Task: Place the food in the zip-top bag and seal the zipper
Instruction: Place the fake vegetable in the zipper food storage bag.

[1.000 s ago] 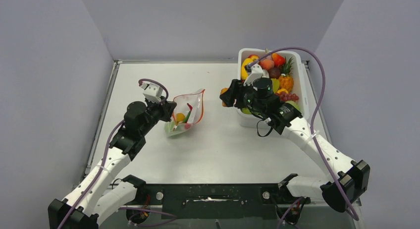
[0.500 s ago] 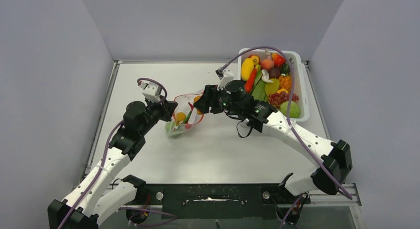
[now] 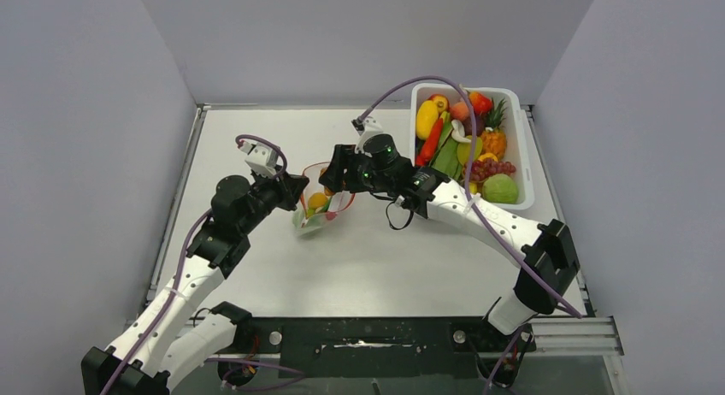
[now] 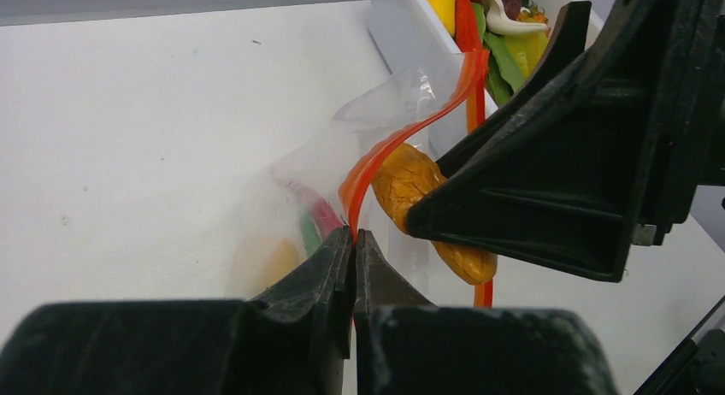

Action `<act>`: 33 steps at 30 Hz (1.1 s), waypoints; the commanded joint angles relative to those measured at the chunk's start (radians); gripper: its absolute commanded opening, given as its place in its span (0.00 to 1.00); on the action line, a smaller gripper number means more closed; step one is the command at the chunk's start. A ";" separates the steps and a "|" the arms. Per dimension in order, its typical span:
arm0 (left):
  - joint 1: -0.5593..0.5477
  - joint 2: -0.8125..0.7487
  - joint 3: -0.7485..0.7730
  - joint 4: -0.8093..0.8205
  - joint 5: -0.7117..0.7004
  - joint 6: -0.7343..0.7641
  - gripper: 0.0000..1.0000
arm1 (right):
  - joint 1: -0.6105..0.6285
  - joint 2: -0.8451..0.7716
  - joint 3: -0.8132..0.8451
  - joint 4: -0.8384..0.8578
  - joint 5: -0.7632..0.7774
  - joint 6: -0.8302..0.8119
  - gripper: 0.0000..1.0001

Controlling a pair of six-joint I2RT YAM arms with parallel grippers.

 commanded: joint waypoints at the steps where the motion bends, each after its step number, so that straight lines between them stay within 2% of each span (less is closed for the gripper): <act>1: 0.006 -0.021 0.032 0.079 0.040 -0.020 0.00 | 0.010 0.018 0.070 0.043 0.048 -0.006 0.57; 7: 0.006 -0.022 0.020 0.089 0.038 -0.031 0.00 | 0.010 0.036 0.070 0.045 0.055 -0.020 0.60; 18: 0.006 -0.018 0.024 0.082 0.004 -0.027 0.00 | 0.011 -0.044 0.048 -0.006 -0.014 -0.124 0.76; 27: 0.007 0.003 0.067 0.039 -0.015 -0.025 0.00 | -0.002 -0.202 -0.011 -0.072 0.031 -0.200 0.75; 33: 0.009 0.026 0.101 -0.004 -0.050 0.005 0.00 | -0.096 -0.272 -0.018 -0.147 0.063 -0.246 0.73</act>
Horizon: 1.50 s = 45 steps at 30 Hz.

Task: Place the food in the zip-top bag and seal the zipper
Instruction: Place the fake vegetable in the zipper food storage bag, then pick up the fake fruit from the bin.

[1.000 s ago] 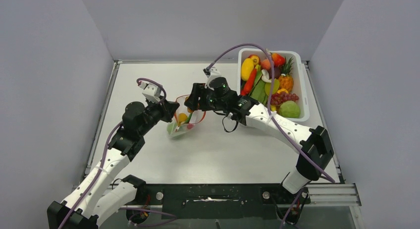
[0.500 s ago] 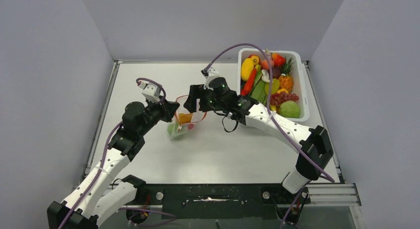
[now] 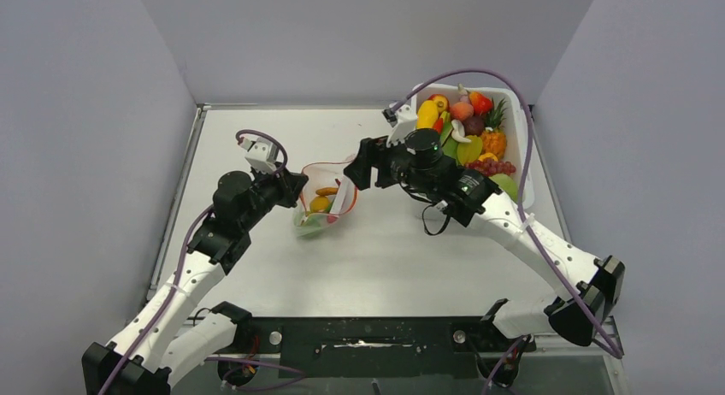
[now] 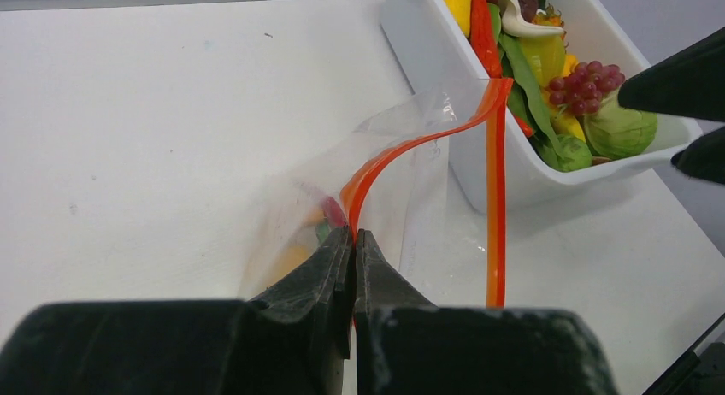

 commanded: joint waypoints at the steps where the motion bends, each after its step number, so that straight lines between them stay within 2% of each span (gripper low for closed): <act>1: 0.008 0.003 0.083 0.011 -0.037 0.035 0.00 | -0.099 -0.062 -0.007 -0.048 0.042 -0.059 0.73; 6: 0.010 0.006 0.111 -0.011 -0.046 0.067 0.00 | -0.194 -0.118 -0.029 -0.101 0.131 -0.112 0.69; 11: 0.011 -0.013 0.090 0.000 -0.022 0.085 0.00 | -0.299 -0.139 -0.062 -0.151 0.241 -0.159 0.51; 13: 0.011 -0.017 0.083 -0.008 -0.025 0.093 0.00 | -0.352 -0.149 -0.085 -0.154 0.256 -0.166 0.48; 22: 0.011 -0.045 0.017 -0.002 -0.028 0.111 0.00 | -0.485 -0.106 -0.143 -0.103 0.391 -0.273 0.47; 27: 0.014 -0.049 -0.020 0.025 -0.006 0.107 0.00 | -0.638 -0.049 -0.152 0.001 0.267 -0.311 0.47; 32: 0.011 -0.034 -0.016 0.013 0.017 0.118 0.00 | -0.691 0.007 -0.098 -0.065 0.328 -0.226 0.47; 37: 0.014 -0.056 -0.018 0.016 0.016 0.119 0.00 | -0.732 0.039 -0.096 -0.065 0.316 -0.254 0.50; 45: 0.013 -0.057 -0.016 0.001 0.020 0.123 0.00 | -0.801 0.123 -0.096 0.094 0.125 -0.279 0.52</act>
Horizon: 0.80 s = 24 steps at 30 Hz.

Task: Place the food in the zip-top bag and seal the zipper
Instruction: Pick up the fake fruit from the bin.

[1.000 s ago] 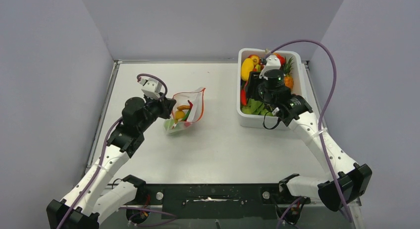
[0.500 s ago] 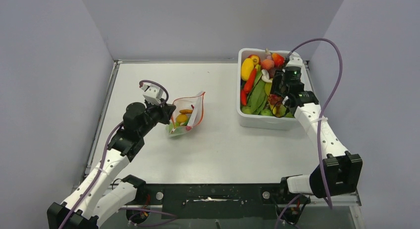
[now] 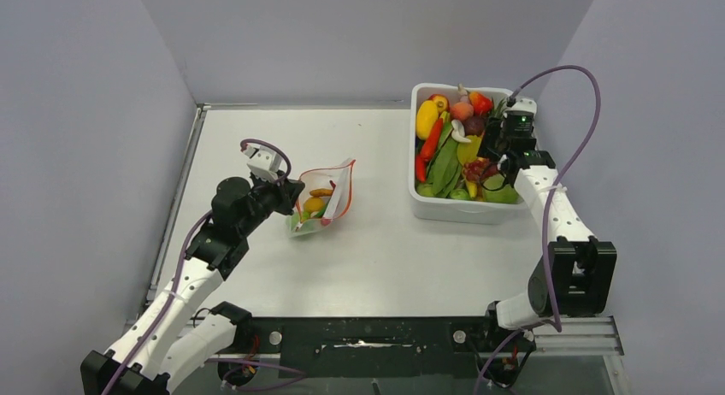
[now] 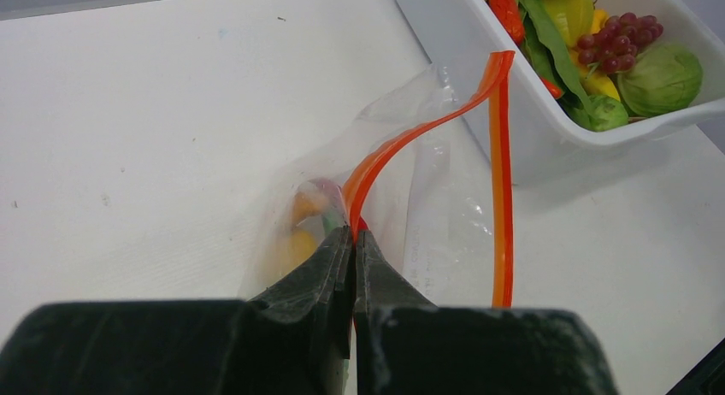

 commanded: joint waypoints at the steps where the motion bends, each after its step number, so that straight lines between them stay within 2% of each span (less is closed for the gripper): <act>1: 0.006 -0.018 0.015 0.044 0.013 0.018 0.00 | -0.014 0.046 0.054 0.139 -0.127 -0.031 0.53; 6: 0.006 -0.035 0.009 0.041 0.000 0.023 0.00 | -0.026 0.130 0.121 0.140 -0.168 -0.031 0.61; 11: 0.006 -0.037 0.009 0.040 -0.003 0.024 0.00 | -0.037 0.179 0.172 0.068 -0.097 0.019 0.62; 15: 0.006 -0.035 0.012 0.040 0.003 0.024 0.00 | -0.046 0.155 0.160 0.004 0.035 0.209 0.62; 24: 0.006 -0.039 0.013 0.043 0.009 0.023 0.00 | -0.060 0.086 0.060 -0.003 0.142 0.581 0.62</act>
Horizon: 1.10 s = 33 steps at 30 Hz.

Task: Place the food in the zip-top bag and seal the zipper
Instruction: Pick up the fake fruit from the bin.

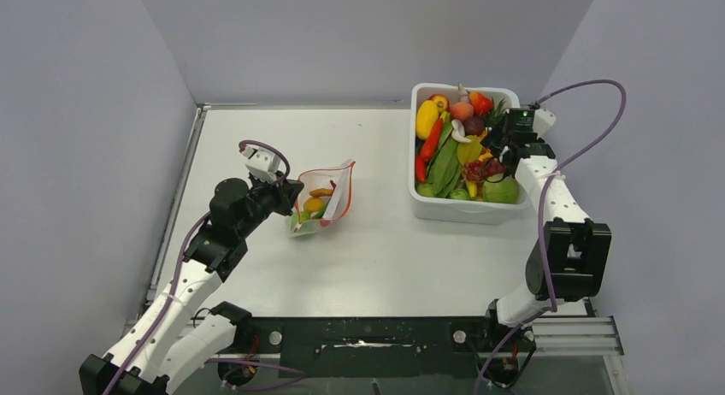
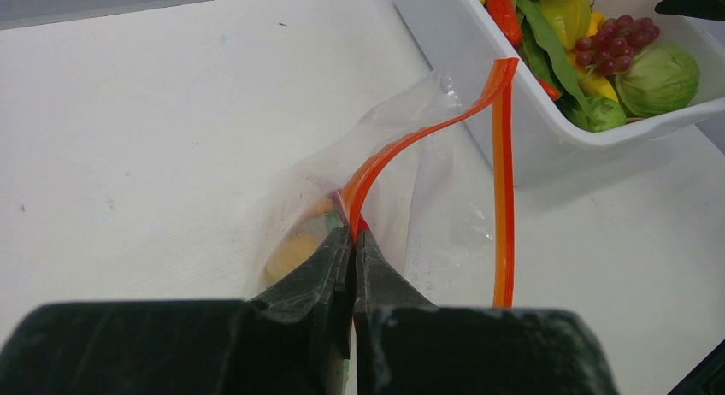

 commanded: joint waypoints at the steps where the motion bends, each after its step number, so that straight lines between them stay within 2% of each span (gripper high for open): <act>1: 0.006 -0.023 0.013 0.049 0.010 0.014 0.00 | -0.004 -0.042 -0.003 -0.016 0.115 0.236 0.62; 4: 0.006 -0.030 0.011 0.047 0.006 0.016 0.00 | -0.005 -0.016 0.018 -0.076 0.163 0.308 0.63; 13: 0.006 -0.038 0.011 0.044 -0.001 0.017 0.00 | -0.015 0.050 0.029 -0.077 0.173 0.395 0.67; 22: 0.008 -0.035 0.011 0.045 -0.007 0.022 0.00 | -0.035 0.153 0.103 -0.173 0.133 0.480 0.67; 27: 0.009 -0.031 0.012 0.046 -0.004 0.023 0.00 | -0.034 0.178 0.101 -0.174 0.117 0.501 0.67; 29: 0.010 -0.030 0.013 0.046 -0.006 0.024 0.00 | -0.035 0.182 0.099 -0.173 0.110 0.504 0.65; 31: 0.011 -0.032 0.012 0.046 -0.009 0.025 0.00 | -0.035 0.176 0.090 -0.156 0.100 0.493 0.59; 33: 0.011 -0.032 0.010 0.046 -0.010 0.025 0.00 | -0.035 0.159 0.076 -0.123 0.077 0.467 0.45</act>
